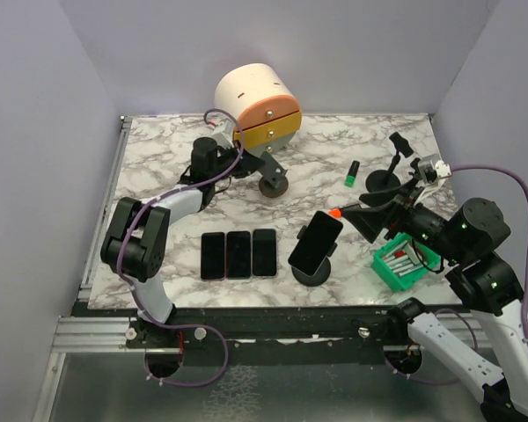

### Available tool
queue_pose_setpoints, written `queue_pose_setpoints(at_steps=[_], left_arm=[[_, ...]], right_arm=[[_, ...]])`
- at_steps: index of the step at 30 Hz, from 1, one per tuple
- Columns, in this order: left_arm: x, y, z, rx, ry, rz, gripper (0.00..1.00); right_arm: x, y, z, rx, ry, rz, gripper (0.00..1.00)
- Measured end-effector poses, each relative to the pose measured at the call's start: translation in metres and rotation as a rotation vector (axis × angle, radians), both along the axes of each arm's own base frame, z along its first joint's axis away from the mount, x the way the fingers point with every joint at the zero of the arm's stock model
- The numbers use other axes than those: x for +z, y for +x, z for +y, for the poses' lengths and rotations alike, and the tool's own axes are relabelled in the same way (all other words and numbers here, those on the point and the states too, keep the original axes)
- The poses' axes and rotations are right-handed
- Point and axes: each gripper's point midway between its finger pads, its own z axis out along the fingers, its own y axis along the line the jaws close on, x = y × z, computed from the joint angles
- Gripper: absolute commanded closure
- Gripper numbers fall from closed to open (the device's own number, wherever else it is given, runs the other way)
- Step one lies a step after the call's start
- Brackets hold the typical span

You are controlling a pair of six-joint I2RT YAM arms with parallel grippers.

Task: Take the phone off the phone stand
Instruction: Pick up the phone stand at the center of the board, then place the phone stand at the center of the board.

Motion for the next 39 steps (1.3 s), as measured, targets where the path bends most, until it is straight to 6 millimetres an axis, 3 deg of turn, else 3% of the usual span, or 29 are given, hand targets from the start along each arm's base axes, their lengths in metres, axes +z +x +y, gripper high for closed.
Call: queue_pose_setpoints(at_steps=[5, 10, 21, 25, 31, 39], left_arm=[[0.011, 0.013, -0.055, -0.097, -0.019, -0.062, 1.00], [0.006, 0.022, -0.092, -0.156, -0.025, -0.091, 1.00], [-0.022, 0.032, -0.126, -0.209, -0.017, -0.076, 1.00], [-0.021, 0.032, -0.140, -0.231, -0.022, -0.089, 1.00], [-0.020, 0.017, -0.166, -0.287, -0.025, -0.105, 1.00], [-0.023, 0.006, -0.183, -0.332, -0.025, -0.116, 1.00]], right_arm=[[-0.006, 0.003, -0.001, -0.013, -0.013, 0.010, 0.25], [-0.013, 0.006, -0.003, -0.031, -0.028, 0.018, 0.25], [-0.014, 0.011, -0.007, -0.062, -0.041, 0.007, 0.25], [-0.017, 0.010, -0.009, -0.073, -0.041, 0.007, 0.26], [-0.015, 0.009, -0.011, -0.084, -0.037, -0.001, 0.26], [-0.014, 0.010, -0.013, -0.095, -0.036, -0.004, 0.26]])
